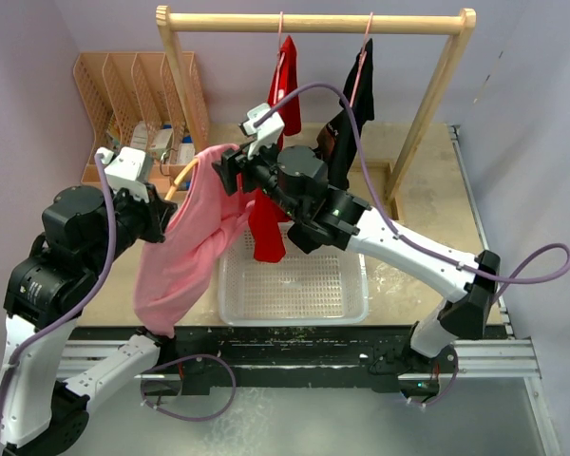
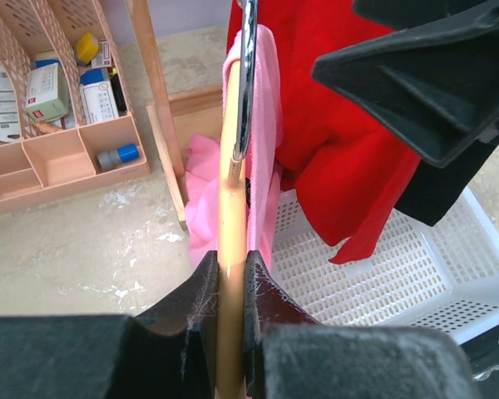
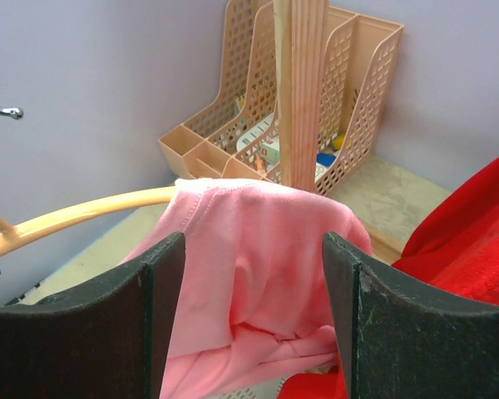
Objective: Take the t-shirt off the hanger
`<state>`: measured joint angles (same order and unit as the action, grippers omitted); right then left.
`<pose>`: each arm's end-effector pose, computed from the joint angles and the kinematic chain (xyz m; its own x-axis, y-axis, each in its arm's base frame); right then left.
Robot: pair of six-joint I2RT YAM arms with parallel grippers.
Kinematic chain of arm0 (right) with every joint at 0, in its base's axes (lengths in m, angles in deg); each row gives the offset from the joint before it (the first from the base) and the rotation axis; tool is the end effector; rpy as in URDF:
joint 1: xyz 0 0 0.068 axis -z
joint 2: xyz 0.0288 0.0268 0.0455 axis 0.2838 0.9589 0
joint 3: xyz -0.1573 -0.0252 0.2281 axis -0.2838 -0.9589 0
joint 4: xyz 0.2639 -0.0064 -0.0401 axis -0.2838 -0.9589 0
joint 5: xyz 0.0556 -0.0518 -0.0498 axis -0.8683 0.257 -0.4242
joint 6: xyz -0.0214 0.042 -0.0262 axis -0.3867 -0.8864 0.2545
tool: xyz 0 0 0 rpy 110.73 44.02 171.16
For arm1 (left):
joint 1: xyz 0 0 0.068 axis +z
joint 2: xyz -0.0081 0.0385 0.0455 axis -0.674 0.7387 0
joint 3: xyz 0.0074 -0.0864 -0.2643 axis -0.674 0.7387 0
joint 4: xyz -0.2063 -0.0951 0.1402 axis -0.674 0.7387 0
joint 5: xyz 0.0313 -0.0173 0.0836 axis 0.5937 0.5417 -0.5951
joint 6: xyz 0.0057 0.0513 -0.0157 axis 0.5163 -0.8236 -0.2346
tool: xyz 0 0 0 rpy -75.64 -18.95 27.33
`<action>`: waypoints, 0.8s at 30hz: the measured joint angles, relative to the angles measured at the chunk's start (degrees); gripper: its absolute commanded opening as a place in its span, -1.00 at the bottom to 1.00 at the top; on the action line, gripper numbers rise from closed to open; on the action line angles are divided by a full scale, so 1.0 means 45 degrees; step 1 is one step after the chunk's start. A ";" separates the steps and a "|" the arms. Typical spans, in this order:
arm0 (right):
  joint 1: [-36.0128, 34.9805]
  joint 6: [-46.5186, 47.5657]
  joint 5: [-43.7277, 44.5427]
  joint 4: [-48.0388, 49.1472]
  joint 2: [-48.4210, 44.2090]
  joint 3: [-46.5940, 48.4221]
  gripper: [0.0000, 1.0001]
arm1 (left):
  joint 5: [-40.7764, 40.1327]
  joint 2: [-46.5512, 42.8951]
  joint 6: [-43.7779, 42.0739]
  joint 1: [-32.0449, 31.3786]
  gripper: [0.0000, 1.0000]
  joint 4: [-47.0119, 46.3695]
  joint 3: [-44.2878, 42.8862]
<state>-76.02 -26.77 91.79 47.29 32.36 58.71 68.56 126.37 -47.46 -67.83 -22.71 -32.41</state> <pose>0.1989 0.3163 0.4766 -0.0026 0.2192 -0.9757 -0.6678 0.7259 0.1649 0.0893 -0.0395 0.4856 -0.3331 -0.0294 -0.9424 0.3093 0.9408 -0.1387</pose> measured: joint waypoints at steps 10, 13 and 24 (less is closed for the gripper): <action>-0.0214 -0.0034 -0.0282 0.0078 0.0908 0.0719 0.33 | -0.0063 -0.0243 0.0160 0.0000 -1.00 -0.0432 0.0573; -0.0350 -0.0058 -0.0355 0.0092 0.0971 0.0821 0.33 | -0.0126 -0.0248 0.0165 0.0000 -1.00 -0.0573 0.0656; -0.0996 0.0010 -0.0437 0.0092 0.0981 0.0821 0.31 | -0.0296 -0.0214 0.0189 0.0000 -1.00 -0.0850 0.0869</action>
<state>-80.50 -26.73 89.82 47.70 36.77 62.40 67.23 125.41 -46.61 -67.83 -26.54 -28.50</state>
